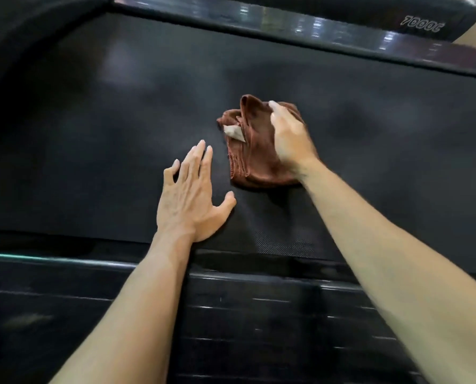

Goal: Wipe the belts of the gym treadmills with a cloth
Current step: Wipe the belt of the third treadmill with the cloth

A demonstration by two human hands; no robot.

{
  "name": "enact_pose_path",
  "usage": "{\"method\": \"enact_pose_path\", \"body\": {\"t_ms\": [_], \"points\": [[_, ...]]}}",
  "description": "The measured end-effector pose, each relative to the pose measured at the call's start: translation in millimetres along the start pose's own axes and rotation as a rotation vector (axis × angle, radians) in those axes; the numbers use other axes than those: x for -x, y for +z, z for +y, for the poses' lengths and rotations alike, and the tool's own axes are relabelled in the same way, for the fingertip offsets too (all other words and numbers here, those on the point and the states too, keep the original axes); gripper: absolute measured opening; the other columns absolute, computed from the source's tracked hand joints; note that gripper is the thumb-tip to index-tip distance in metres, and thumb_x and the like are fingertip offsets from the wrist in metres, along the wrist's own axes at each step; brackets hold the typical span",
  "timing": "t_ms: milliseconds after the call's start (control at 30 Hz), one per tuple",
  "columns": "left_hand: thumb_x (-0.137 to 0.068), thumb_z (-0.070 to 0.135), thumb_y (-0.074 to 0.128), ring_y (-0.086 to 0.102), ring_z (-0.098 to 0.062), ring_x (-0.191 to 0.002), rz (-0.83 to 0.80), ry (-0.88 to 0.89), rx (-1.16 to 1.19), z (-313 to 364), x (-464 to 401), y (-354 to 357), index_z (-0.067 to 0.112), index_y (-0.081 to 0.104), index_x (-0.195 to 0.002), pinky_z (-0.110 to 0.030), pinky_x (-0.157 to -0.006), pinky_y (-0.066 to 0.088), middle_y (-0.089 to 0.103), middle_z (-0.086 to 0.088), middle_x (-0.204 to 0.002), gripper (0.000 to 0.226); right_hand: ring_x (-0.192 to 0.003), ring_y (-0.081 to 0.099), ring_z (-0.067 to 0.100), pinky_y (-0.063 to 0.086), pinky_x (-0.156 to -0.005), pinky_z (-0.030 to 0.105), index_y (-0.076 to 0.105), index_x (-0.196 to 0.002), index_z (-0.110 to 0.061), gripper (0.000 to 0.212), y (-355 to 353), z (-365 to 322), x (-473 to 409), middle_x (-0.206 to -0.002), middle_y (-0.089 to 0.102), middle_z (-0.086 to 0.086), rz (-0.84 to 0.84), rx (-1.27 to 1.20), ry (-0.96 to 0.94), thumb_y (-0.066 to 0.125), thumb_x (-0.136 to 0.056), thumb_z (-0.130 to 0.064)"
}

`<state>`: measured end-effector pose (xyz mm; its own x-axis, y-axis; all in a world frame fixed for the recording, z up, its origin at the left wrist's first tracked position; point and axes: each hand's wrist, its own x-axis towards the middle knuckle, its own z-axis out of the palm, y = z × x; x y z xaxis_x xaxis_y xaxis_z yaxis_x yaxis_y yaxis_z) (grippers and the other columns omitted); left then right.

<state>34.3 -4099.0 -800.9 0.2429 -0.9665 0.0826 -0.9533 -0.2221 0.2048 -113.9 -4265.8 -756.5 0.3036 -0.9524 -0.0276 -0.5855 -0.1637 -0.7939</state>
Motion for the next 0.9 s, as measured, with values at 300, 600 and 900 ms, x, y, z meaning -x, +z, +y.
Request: {"method": "enact_pose_path", "body": {"t_ms": [300,600,900], "points": [[-0.094,0.059,0.031,0.008,-0.015,-0.157,0.092,0.031,0.202,-4.8,2.9,-1.5,0.013,0.013,-0.163,-0.039,-0.127,0.013,0.005,-0.001,-0.172,0.085,-0.161,0.003,0.026,-0.003,-0.13,0.047,0.033,-0.161,-0.038,0.054,12.5,29.6,28.6,-0.174,0.013,0.004,-0.056,0.639,-0.1,0.036,-0.108,-0.051],[-0.096,0.023,0.04,0.015,-0.019,-0.156,0.425,-0.238,0.497,-51.8,-13.8,-37.2,0.007,0.037,-0.156,-0.048,-0.127,0.017,0.028,-0.004,-0.166,0.062,-0.16,-0.011,0.026,-0.01,-0.127,0.047,0.023,-0.164,-0.036,0.058,127.6,-82.0,10.3,-0.175,-0.005,0.006,-0.357,0.465,-0.099,0.039,-0.109,-0.039],[-0.1,0.018,0.052,0.02,-0.016,-0.155,0.056,-0.05,0.265,-76.3,-47.4,-59.5,0.014,0.046,-0.153,-0.036,-0.126,0.018,0.034,0.0,-0.165,0.053,-0.142,0.047,0.019,0.034,-0.117,0.024,0.06,-0.141,-0.016,0.065,68.9,-46.6,-5.7,-0.149,0.057,0.006,-0.056,0.068,-0.021,0.04,-0.086,0.012]]}}
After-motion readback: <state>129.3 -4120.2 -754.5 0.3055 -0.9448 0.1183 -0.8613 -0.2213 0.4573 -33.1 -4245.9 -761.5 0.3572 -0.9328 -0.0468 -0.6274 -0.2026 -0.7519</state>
